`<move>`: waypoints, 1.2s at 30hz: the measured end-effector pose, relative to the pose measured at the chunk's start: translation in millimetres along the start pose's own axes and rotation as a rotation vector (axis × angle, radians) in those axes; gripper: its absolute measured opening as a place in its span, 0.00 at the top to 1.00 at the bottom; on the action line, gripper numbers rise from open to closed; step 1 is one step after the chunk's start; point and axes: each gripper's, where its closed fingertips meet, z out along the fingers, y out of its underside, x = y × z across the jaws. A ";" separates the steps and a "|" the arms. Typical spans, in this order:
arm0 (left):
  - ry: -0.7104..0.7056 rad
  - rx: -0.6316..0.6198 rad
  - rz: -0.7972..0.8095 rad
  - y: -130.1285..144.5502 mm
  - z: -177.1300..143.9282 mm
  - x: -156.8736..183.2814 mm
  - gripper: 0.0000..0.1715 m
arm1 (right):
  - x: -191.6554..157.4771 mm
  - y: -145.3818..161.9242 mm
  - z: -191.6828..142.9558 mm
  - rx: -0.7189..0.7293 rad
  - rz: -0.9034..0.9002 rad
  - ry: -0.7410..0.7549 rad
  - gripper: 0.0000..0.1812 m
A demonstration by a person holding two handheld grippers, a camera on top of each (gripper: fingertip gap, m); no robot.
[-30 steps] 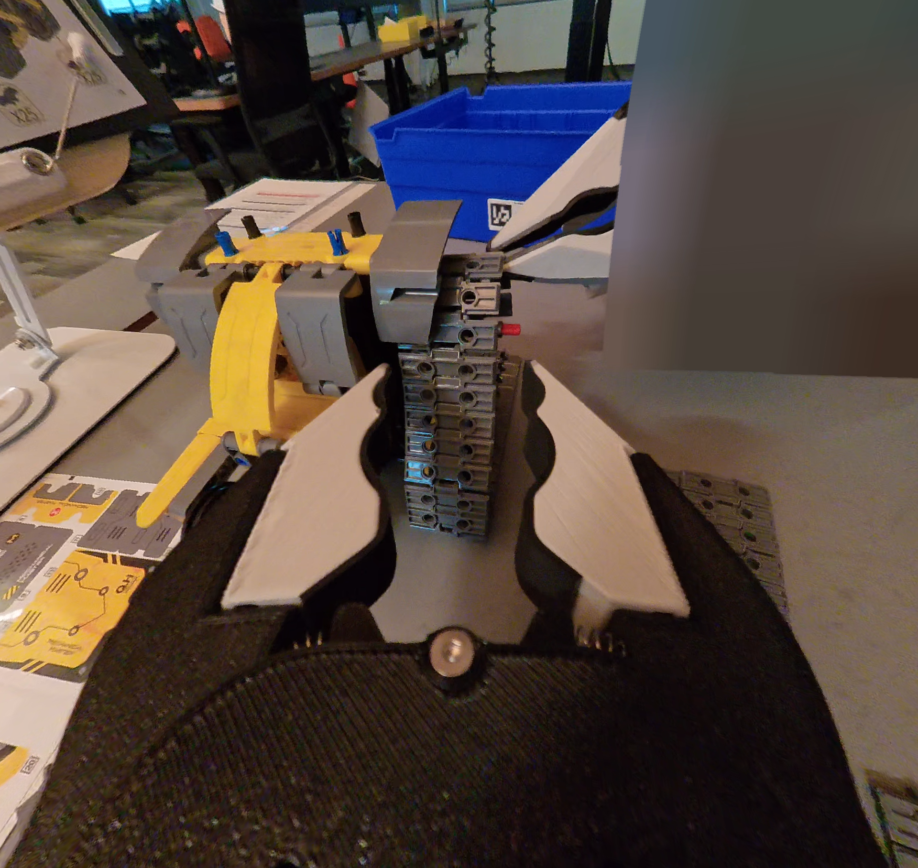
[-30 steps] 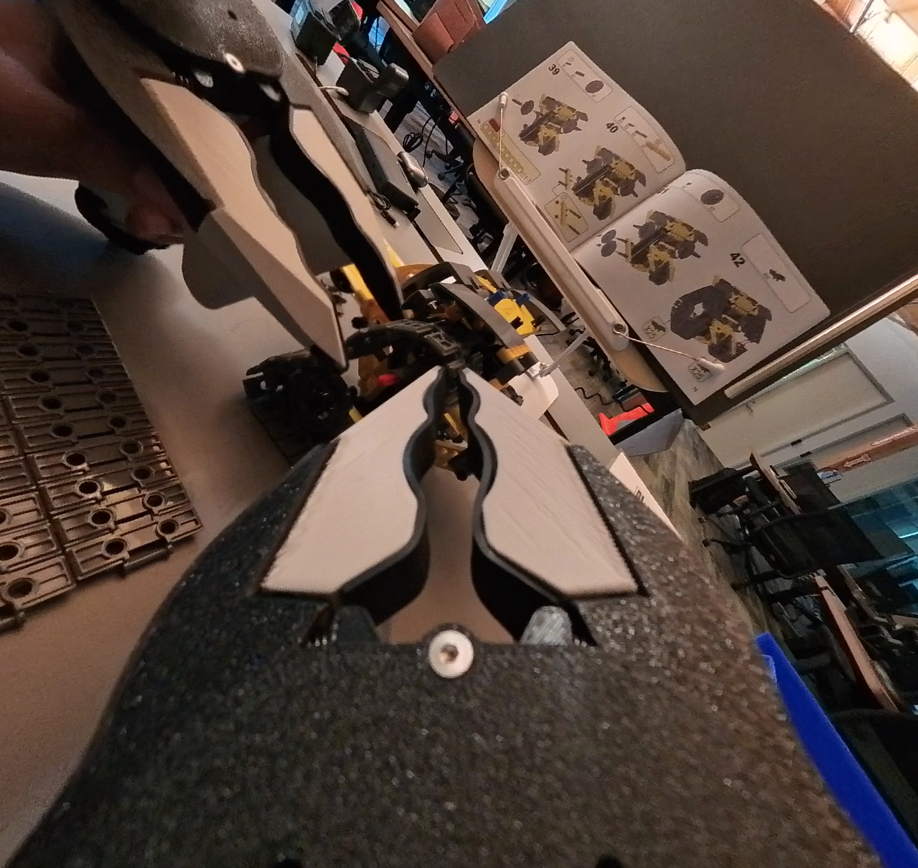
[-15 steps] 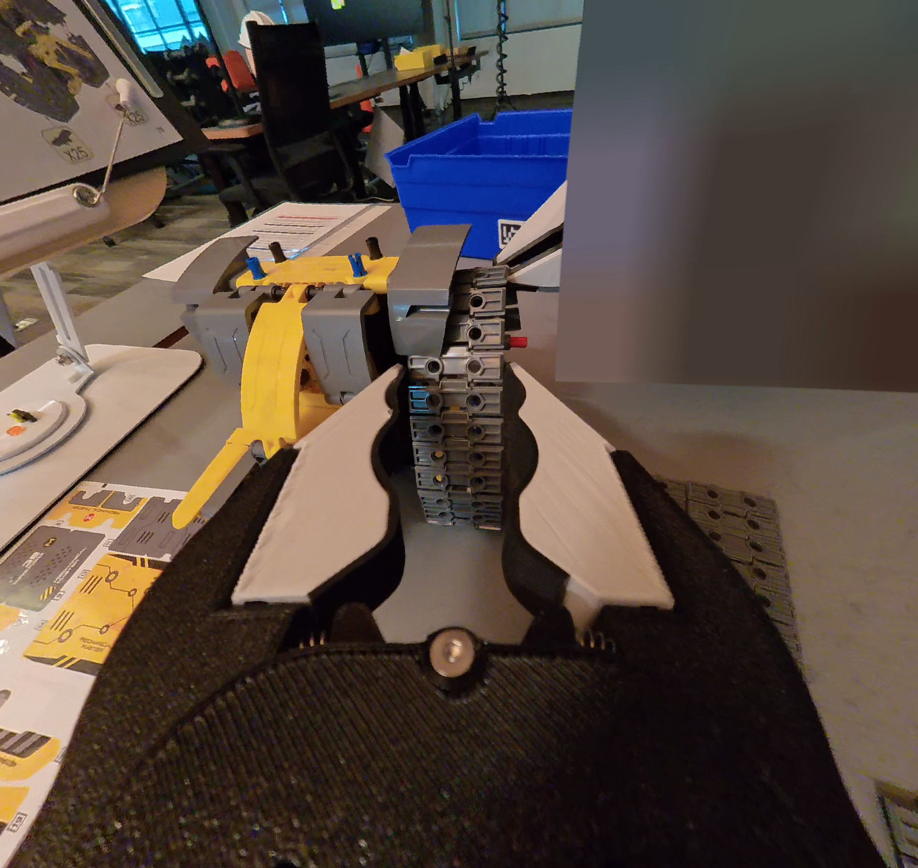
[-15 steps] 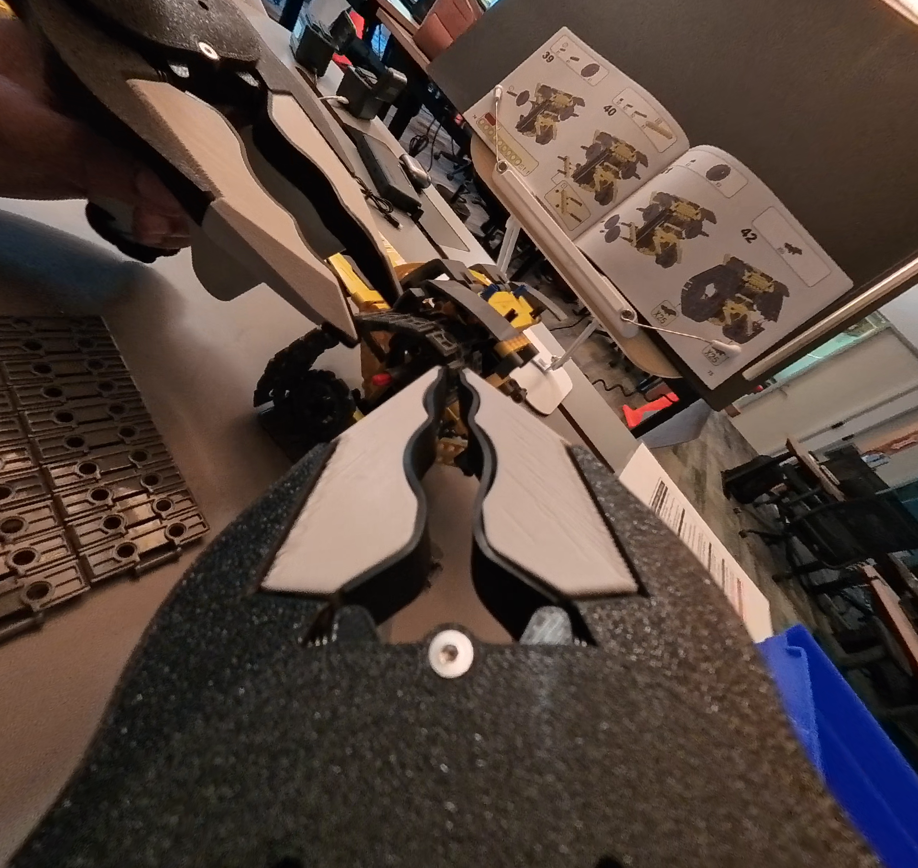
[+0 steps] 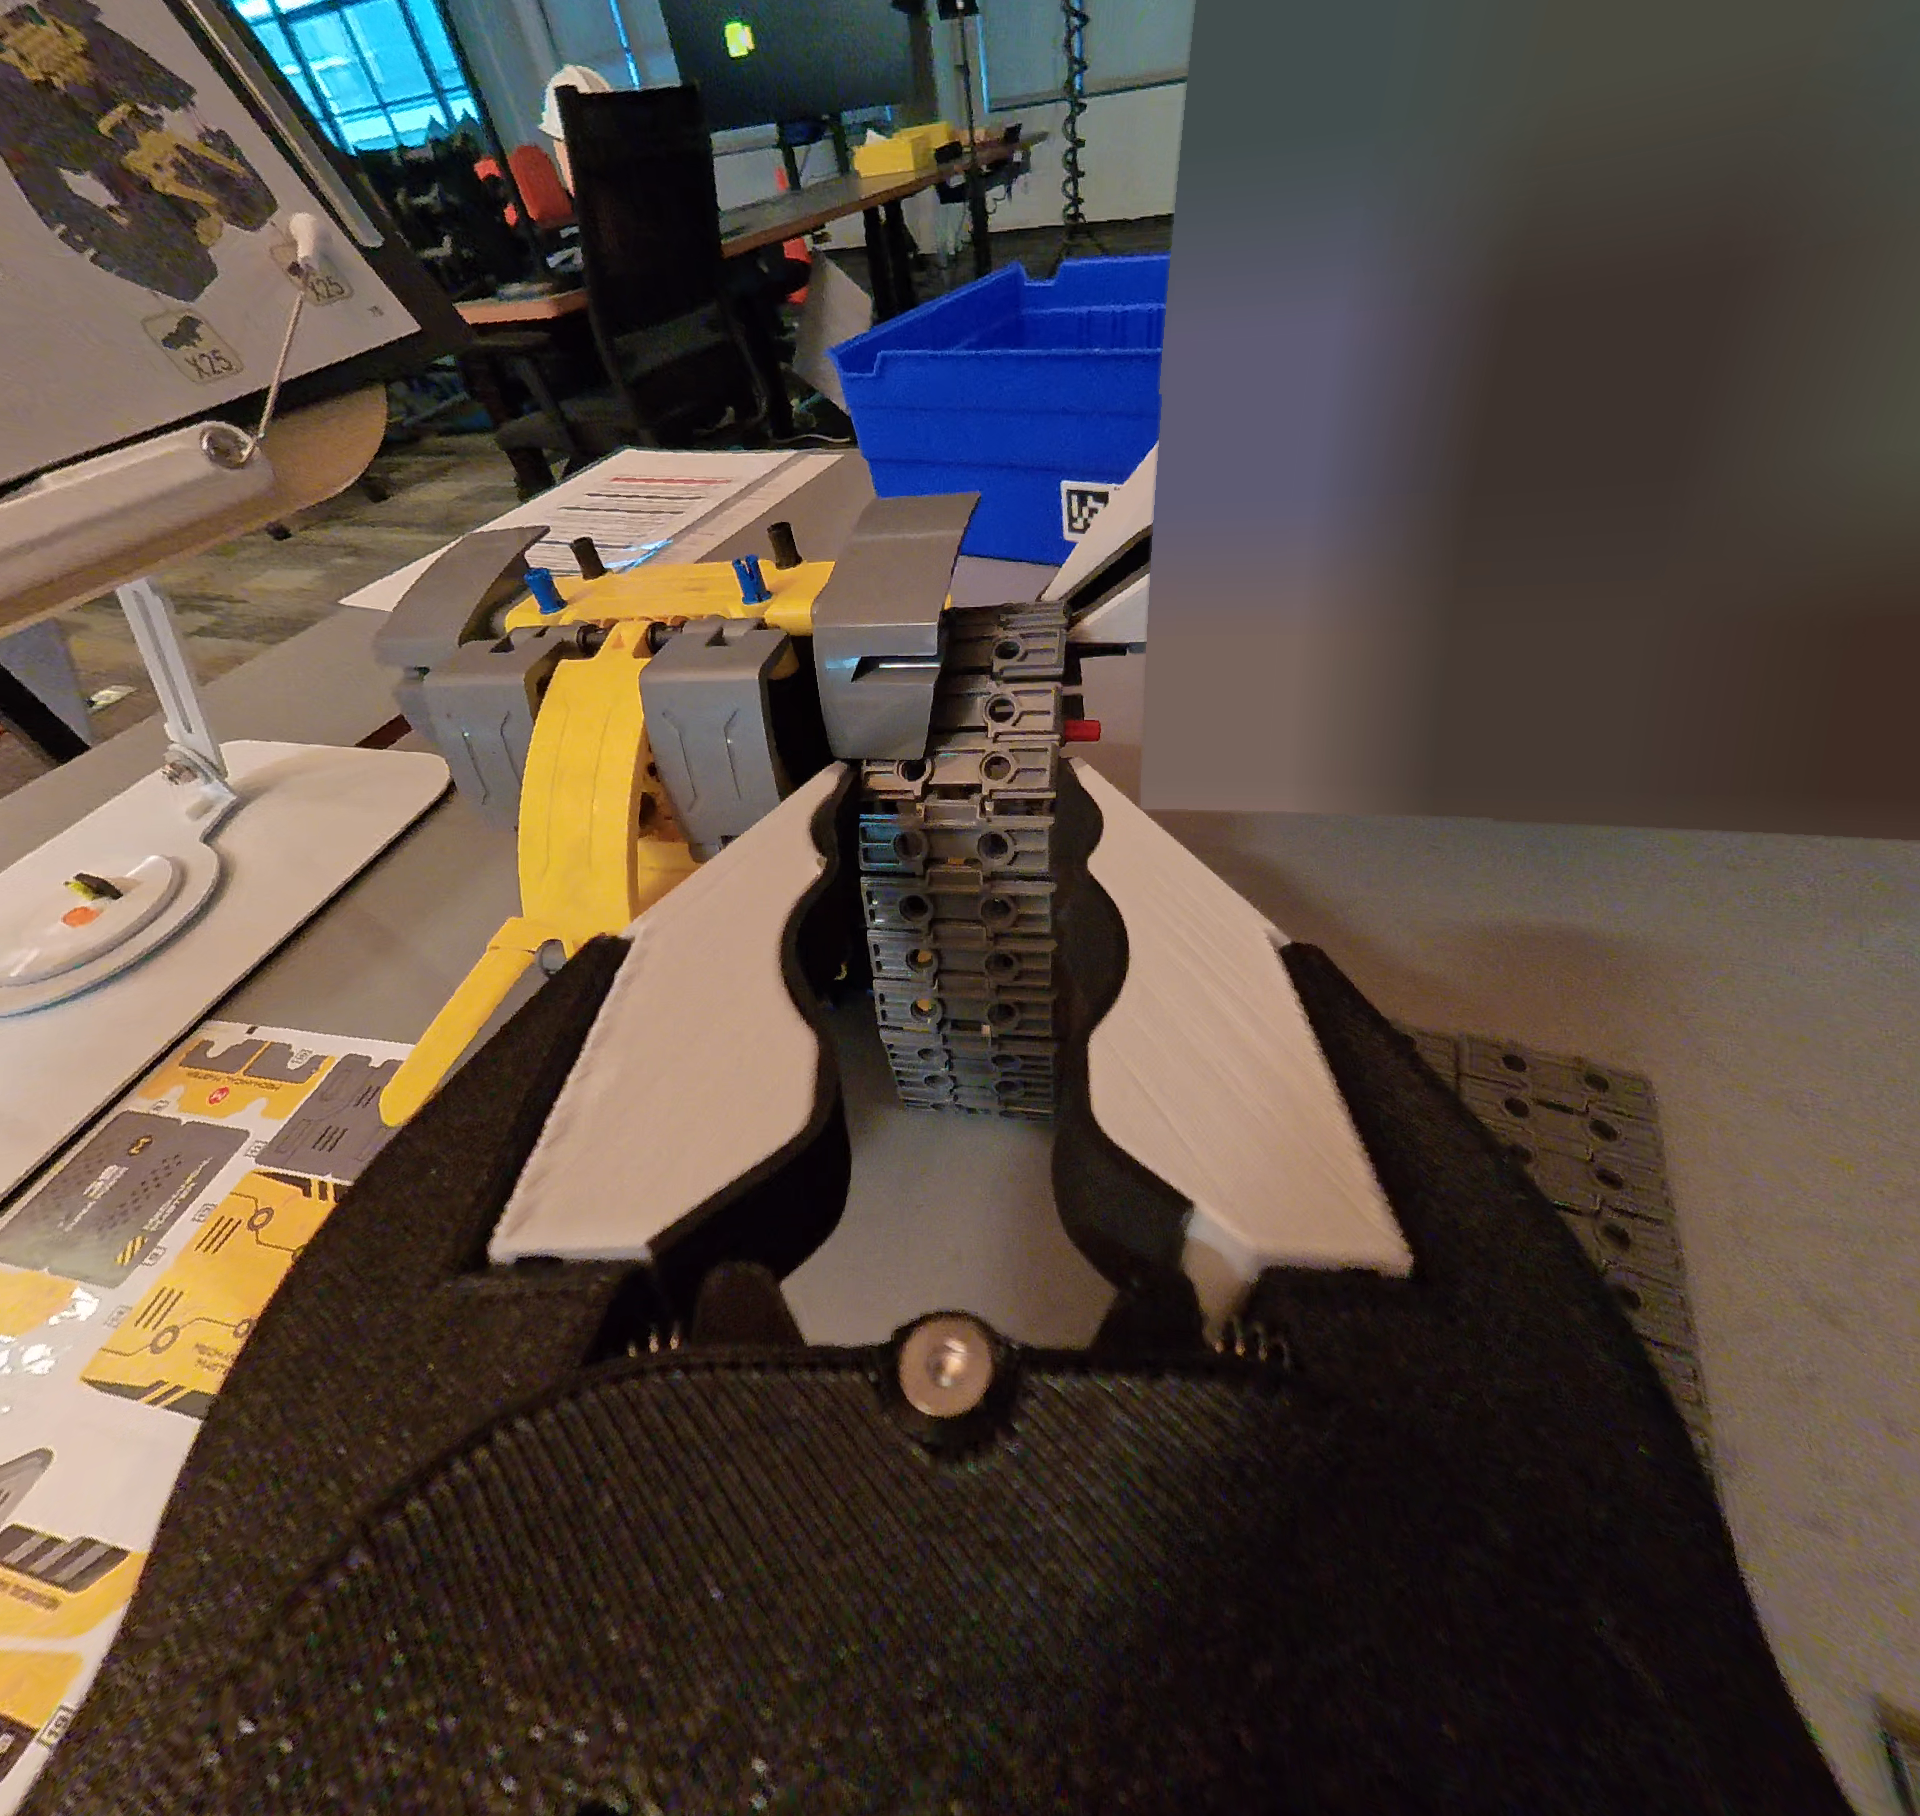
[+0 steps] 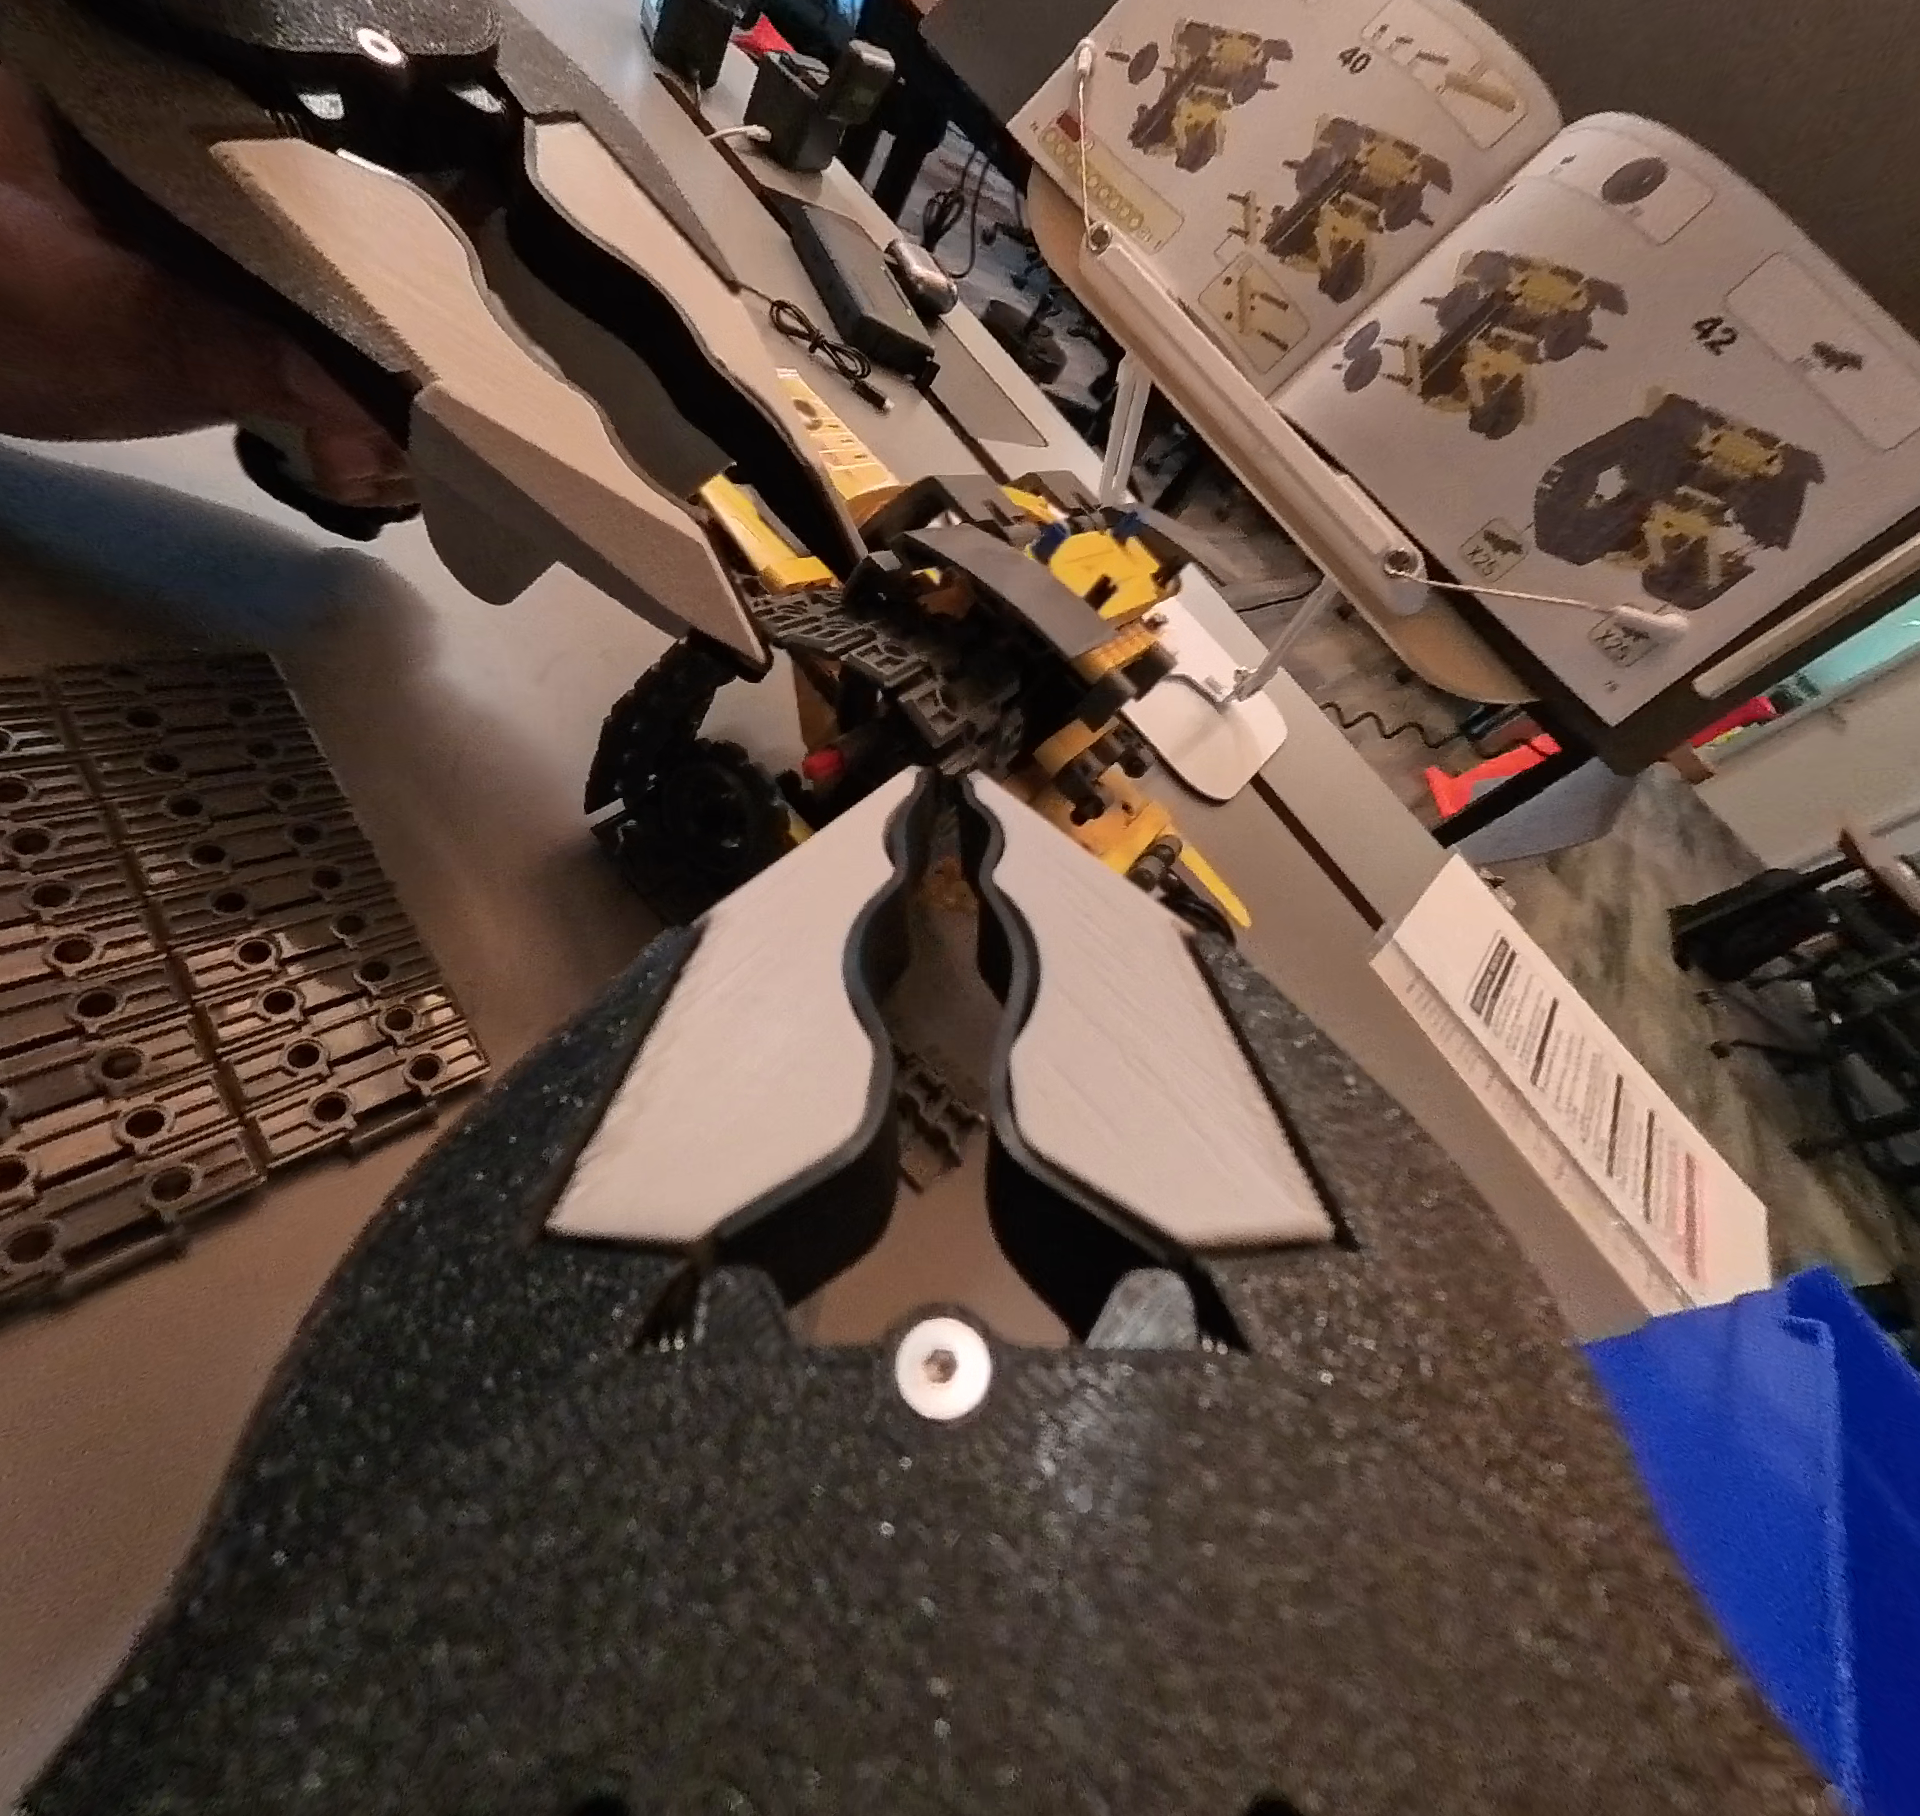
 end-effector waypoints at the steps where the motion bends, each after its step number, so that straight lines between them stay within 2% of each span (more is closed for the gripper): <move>1: -0.001 0.001 0.000 -0.2 0.2 -0.1 0.80 | 0.4 0.1 -0.1 -0.001 0.008 -0.003 0.98; 10: -0.006 0.004 -0.021 0.3 3.2 -1.6 0.80 | -0.4 5.0 2.4 -0.031 0.006 -0.011 0.98; 15: -0.014 0.007 -0.025 -0.1 4.5 -2.4 0.80 | 6.7 -4.8 -0.5 0.016 0.005 0.037 0.99; 19: -0.026 0.008 -0.036 0.1 5.1 -4.7 0.80 | 7.7 0.6 3.1 -0.018 -0.004 0.046 0.99; 29: -0.062 0.017 -0.073 1.3 1.9 -13.6 0.80 | 8.9 -6.5 11.7 0.005 -0.035 0.070 0.99; 32: -0.090 0.003 -0.085 4.3 1.0 -20.7 0.80 | 9.2 -8.9 19.2 0.008 0.018 0.027 0.99; 36: -0.118 0.031 -0.123 3.1 -4.1 -33.7 0.79 | 10.8 -10.5 32.6 -0.029 0.162 -0.109 0.98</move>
